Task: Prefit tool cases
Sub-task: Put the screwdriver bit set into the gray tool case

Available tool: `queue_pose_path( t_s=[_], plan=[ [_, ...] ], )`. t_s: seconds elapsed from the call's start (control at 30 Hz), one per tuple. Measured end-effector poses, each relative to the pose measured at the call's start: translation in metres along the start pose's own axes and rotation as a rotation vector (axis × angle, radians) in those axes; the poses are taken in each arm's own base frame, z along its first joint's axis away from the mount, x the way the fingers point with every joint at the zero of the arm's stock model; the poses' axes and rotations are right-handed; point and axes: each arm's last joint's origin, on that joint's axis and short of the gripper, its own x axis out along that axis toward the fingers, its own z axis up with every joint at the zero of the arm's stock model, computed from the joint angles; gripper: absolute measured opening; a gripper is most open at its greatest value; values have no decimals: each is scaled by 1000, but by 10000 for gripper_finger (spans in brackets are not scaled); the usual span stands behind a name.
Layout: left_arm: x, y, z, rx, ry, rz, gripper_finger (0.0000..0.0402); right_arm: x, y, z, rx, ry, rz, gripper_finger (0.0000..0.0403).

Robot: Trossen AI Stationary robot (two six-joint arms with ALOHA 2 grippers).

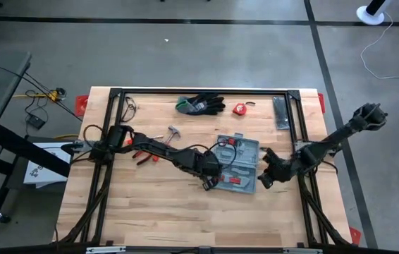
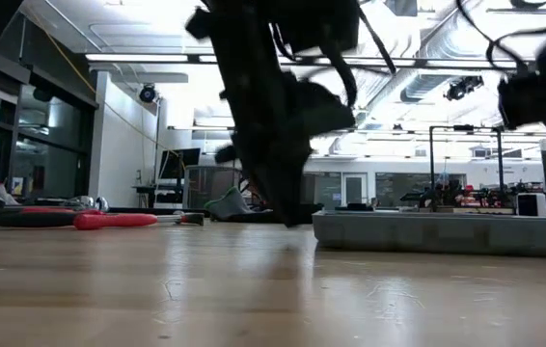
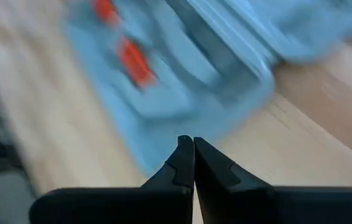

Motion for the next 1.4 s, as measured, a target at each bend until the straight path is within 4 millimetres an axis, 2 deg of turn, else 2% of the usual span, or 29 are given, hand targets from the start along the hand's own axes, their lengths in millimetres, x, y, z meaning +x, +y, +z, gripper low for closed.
queue_pose_path(
  t_s=[0.27,0.4,0.53,0.73,0.9,1.03,1.23,1.4],
  plan=[
    [-72,-7,1,-24,-186,-17,0,-26,37,22,58,-404,404,0],
    [-89,-7,-5,-40,-297,-182,0,-19,50,34,63,-530,464,0],
    [-84,2,-26,-77,-392,-487,0,3,59,44,81,-574,497,0],
    [-87,23,-72,-130,-445,-764,0,43,72,51,-4,-621,569,0],
    [-92,37,-105,-160,-396,-791,0,89,78,55,33,-527,496,0],
    [-102,40,-120,-144,-393,-821,0,117,98,59,-7,-483,549,0],
    [-103,37,-132,-133,-403,-785,0,133,127,72,-30,-522,606,0],
    [-101,34,-139,-123,-395,-753,0,148,128,73,-50,-450,577,0]
  ],
)
